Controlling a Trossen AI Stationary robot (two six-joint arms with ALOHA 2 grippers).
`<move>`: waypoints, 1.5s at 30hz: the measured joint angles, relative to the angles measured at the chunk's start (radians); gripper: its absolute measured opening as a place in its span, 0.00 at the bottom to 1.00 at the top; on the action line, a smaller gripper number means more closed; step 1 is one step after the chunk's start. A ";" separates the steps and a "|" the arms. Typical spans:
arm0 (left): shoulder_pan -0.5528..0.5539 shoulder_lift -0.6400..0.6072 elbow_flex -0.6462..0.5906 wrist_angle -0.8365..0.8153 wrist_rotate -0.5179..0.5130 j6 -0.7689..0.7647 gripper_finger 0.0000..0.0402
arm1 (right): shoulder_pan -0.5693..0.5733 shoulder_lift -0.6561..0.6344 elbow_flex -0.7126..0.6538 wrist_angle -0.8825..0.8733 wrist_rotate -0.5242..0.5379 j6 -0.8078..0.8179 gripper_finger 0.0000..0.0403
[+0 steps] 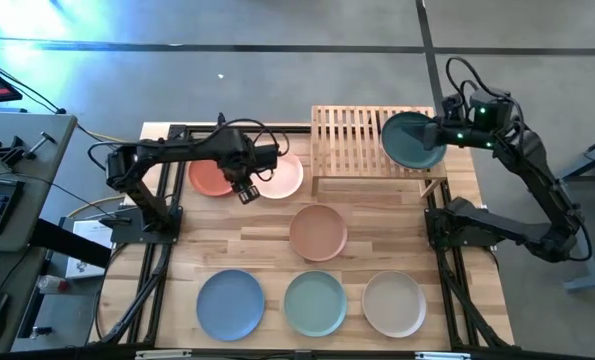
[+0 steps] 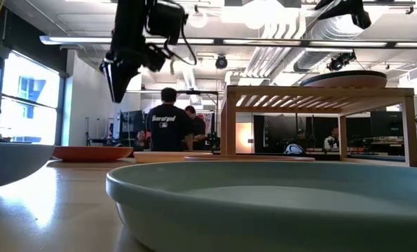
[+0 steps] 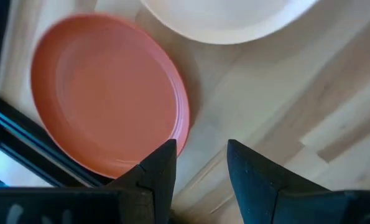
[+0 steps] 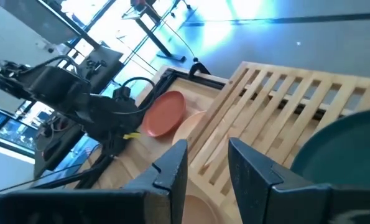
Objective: Place and stack plates onto a shelf
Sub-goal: Stack the orange plate on top of the green plate on the shelf
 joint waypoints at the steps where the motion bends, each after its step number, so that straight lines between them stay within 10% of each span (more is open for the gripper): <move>1: 0.005 0.000 -0.019 0.017 0.001 -0.016 0.33 | 0.002 0.002 0.000 0.001 0.002 -0.006 0.24; 45: 0.096 0.002 -0.453 0.481 -0.001 -0.105 0.32 | 0.003 0.088 0.000 0.031 0.008 -0.073 0.24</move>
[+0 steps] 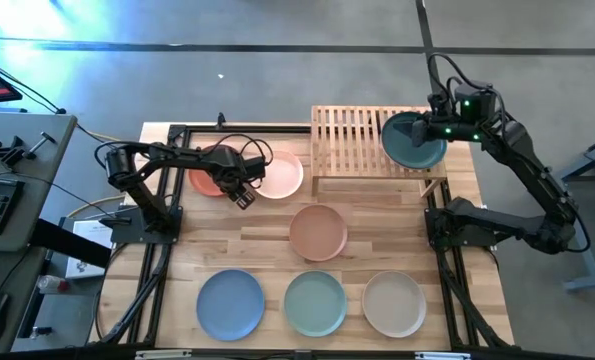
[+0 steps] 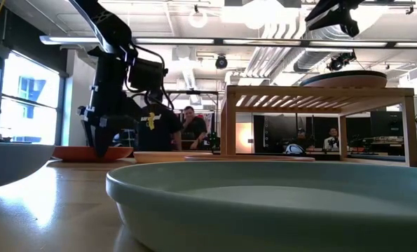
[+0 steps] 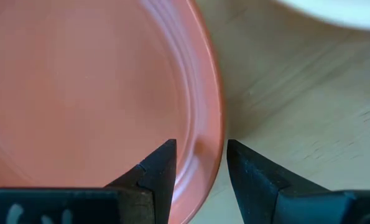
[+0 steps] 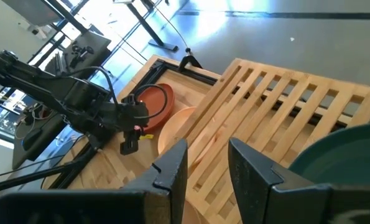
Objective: Place and stack plates onto a shelf
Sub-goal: Stack the orange plate on top of the green plate on the shelf
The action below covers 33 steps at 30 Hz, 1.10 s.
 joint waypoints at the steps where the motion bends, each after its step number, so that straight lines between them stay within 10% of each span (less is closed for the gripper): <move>1: 0.000 0.000 0.000 0.000 0.000 0.001 0.32 | 0.000 0.000 0.000 0.005 0.000 0.001 0.24; 14: -0.004 0.000 0.001 -0.020 -0.004 0.090 0.02 | 0.000 0.000 0.000 0.007 -0.005 0.048 0.24; 33: -0.083 -0.167 0.023 -0.196 -0.034 0.264 0.00 | 0.122 0.000 0.000 0.241 -0.005 0.200 0.24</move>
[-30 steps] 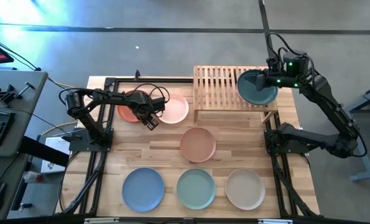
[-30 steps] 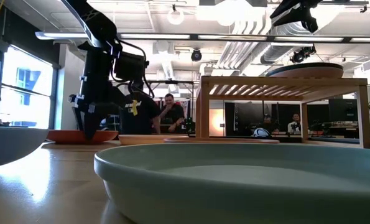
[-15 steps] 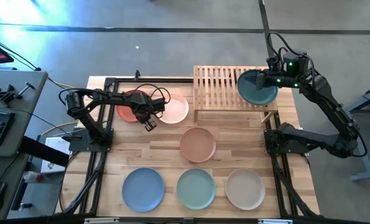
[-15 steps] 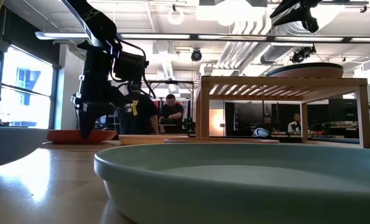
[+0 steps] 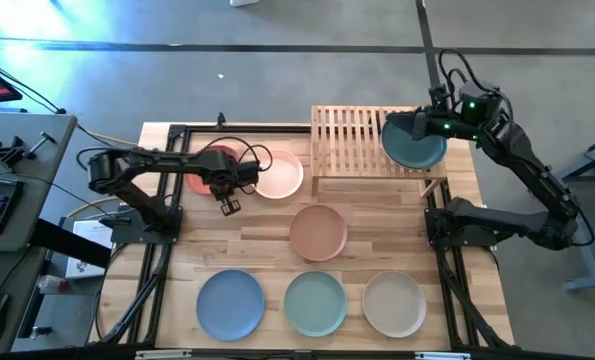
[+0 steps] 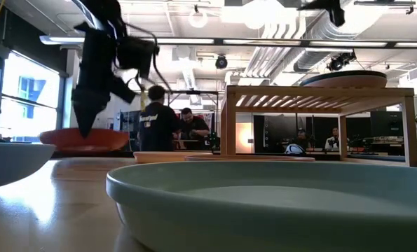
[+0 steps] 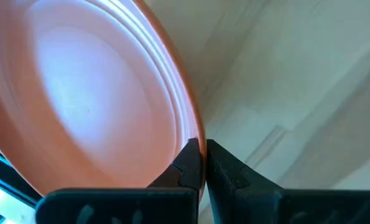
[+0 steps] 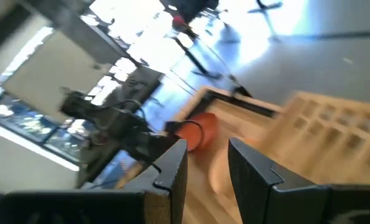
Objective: Place and stack plates onto a shelf
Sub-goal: Stack the orange plate on top of the green plate on the shelf
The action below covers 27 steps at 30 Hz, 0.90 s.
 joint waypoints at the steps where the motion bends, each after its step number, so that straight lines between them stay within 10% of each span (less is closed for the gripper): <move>1: -0.004 -0.021 0.007 -0.001 -0.002 0.004 0.00 | 0.018 0.000 0.000 0.028 0.000 0.005 0.24; 27: -0.274 -0.239 0.396 -0.127 -0.164 0.583 0.00 | 0.454 0.131 0.000 0.165 0.238 0.204 0.24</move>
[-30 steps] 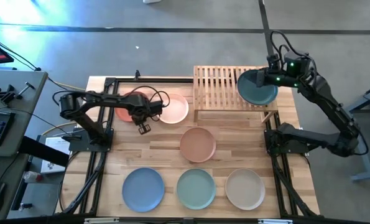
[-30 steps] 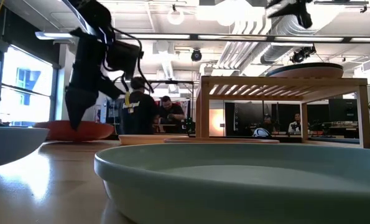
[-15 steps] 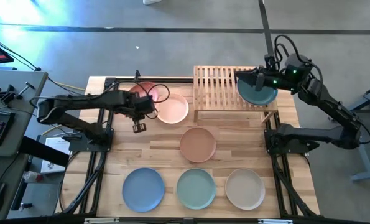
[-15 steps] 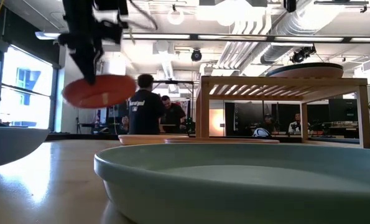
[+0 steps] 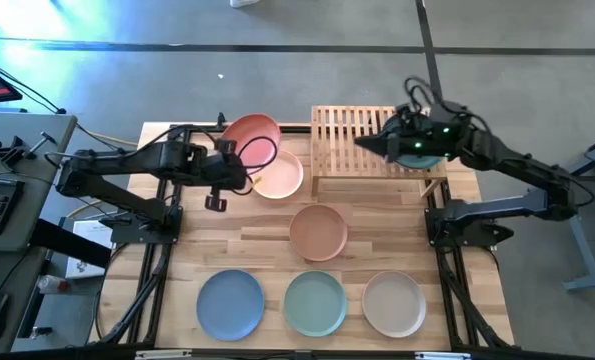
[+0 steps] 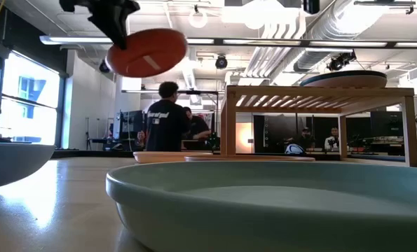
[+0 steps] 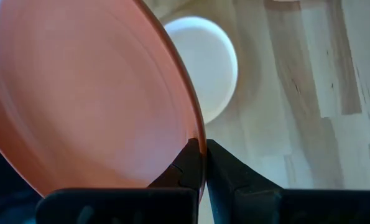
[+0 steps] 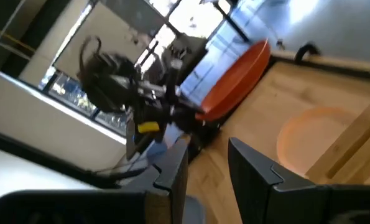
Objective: Place and stack plates onto a shelf
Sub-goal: Stack the orange plate on top of the green plate on the shelf
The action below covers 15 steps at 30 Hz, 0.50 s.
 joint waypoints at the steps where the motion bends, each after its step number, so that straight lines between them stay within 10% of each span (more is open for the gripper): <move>1: -0.009 0.000 0.006 -0.003 -0.005 0.023 0.00 | 0.017 0.014 0.000 -0.001 0.002 0.012 0.24; 15: -0.164 0.061 0.017 -0.064 -0.018 0.263 0.00 | 0.218 0.208 0.000 0.001 0.070 0.173 0.24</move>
